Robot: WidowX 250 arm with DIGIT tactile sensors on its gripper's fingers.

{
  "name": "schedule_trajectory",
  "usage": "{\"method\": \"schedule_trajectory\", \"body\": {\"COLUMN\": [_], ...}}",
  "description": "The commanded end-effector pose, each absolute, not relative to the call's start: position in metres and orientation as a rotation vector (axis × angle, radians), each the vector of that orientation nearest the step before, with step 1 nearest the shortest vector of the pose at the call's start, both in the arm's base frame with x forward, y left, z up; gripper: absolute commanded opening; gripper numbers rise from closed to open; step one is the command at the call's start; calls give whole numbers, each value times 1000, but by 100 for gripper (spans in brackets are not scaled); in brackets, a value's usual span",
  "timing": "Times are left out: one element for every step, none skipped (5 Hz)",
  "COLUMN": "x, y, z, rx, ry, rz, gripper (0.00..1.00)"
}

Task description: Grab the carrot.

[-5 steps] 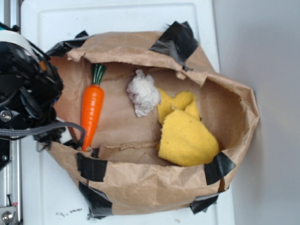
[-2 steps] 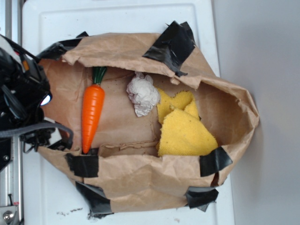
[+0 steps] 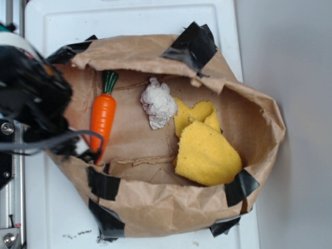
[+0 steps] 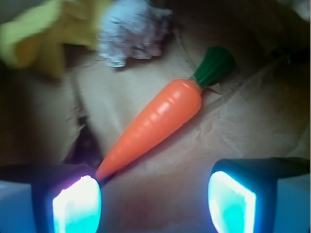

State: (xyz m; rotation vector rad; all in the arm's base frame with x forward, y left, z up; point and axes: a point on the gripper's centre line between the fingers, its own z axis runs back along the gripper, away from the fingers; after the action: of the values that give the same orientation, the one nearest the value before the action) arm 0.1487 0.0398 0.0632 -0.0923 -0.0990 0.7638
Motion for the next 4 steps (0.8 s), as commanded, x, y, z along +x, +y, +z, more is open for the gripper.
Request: {"method": "schedule_trajectory", "body": {"x": [250, 300, 278, 282], "y": [43, 49, 61, 66], "z": [52, 66, 76, 82], "rx": [-29, -73, -113, -129], "ry": [-172, -198, -195, -195], "rz": [910, 912, 924, 934], "gripper": [100, 100, 100, 100]}}
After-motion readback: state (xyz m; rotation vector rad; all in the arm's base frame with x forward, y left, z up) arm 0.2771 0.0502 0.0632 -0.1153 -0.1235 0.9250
